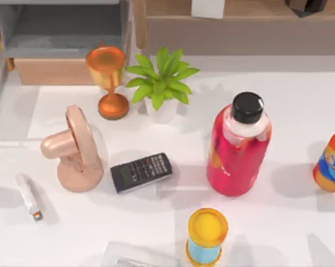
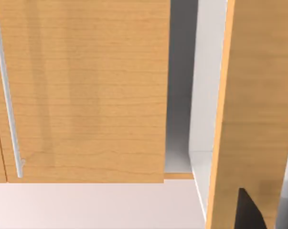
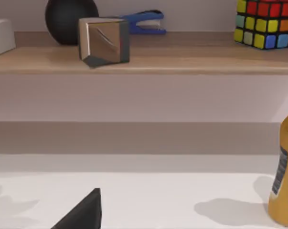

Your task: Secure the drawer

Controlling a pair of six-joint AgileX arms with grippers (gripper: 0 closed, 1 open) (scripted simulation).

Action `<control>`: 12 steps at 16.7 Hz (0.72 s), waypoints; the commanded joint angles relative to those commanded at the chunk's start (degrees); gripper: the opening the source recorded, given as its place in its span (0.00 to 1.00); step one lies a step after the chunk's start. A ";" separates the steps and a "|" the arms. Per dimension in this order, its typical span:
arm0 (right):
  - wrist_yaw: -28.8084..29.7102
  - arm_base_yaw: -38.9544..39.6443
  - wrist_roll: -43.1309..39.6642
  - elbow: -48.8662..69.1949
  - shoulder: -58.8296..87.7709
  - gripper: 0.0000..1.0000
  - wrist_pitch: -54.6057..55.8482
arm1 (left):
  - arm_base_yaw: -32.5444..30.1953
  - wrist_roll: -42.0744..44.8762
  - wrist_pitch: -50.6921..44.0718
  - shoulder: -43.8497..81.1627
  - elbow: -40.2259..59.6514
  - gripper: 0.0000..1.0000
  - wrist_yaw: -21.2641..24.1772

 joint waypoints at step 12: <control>0.00 0.00 0.00 0.00 0.00 1.00 0.00 | -1.73 -0.22 -2.39 1.97 3.53 0.00 -1.96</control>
